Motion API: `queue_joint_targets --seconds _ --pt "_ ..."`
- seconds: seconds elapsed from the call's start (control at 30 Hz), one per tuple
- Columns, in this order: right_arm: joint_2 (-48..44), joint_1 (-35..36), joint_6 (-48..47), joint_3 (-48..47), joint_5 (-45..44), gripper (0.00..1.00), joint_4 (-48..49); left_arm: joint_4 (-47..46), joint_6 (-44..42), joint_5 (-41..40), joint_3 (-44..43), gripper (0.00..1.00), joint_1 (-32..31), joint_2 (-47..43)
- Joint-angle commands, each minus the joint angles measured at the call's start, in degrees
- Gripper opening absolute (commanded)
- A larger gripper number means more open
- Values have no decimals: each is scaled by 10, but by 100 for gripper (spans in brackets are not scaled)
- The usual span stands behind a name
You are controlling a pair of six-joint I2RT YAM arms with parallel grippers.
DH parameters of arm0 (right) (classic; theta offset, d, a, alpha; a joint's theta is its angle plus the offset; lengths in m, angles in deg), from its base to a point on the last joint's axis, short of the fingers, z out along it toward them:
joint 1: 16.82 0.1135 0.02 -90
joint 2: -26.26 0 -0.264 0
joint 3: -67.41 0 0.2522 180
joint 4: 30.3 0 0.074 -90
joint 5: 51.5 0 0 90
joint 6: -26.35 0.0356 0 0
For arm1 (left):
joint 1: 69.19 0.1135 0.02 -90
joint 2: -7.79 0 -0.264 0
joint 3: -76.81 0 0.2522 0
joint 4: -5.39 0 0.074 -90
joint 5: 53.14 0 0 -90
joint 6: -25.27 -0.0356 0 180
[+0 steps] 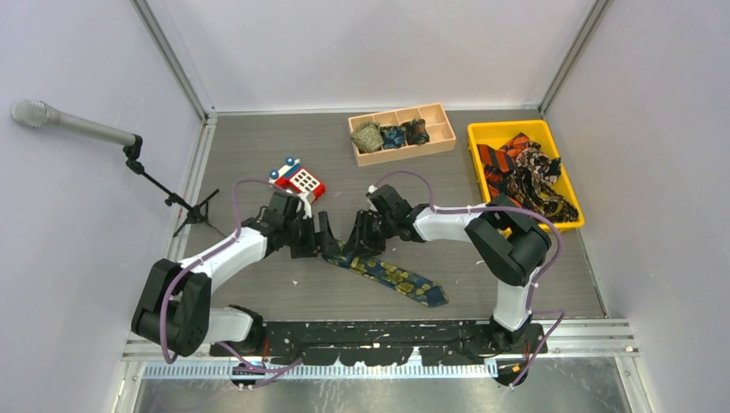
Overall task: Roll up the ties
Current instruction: Roll the tie at the center of the board.
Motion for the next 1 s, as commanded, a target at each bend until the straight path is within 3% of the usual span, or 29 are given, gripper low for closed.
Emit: queue_joint_targets --seconds 0.0,0.97 --pt "18 -5 -5 17 -23 41 -5 -50 15 41 8 76 14 11" --pt "42 -7 5 75 -19 29 49 -153 47 142 47 64 35 80"
